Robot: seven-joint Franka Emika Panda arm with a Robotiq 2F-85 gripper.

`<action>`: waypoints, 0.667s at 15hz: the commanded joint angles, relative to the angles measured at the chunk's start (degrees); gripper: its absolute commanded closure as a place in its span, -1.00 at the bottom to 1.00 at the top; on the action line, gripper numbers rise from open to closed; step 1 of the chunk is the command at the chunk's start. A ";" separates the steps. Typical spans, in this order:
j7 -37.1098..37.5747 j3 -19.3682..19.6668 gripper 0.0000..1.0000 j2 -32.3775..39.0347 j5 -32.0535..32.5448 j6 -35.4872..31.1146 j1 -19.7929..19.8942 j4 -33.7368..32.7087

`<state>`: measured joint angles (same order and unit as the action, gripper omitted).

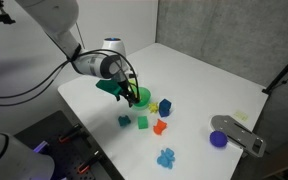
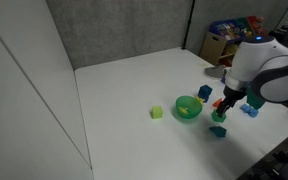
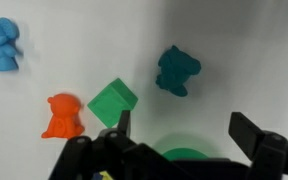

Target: Put the dark green toy teddy in the green bowl

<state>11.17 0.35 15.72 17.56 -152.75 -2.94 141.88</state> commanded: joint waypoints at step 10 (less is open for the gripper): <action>-2.17 1.14 -1.00 6.29 -4.20 -3.75 -1.25 -1.59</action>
<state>10.67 1.46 20.07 15.16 -153.91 -4.01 139.88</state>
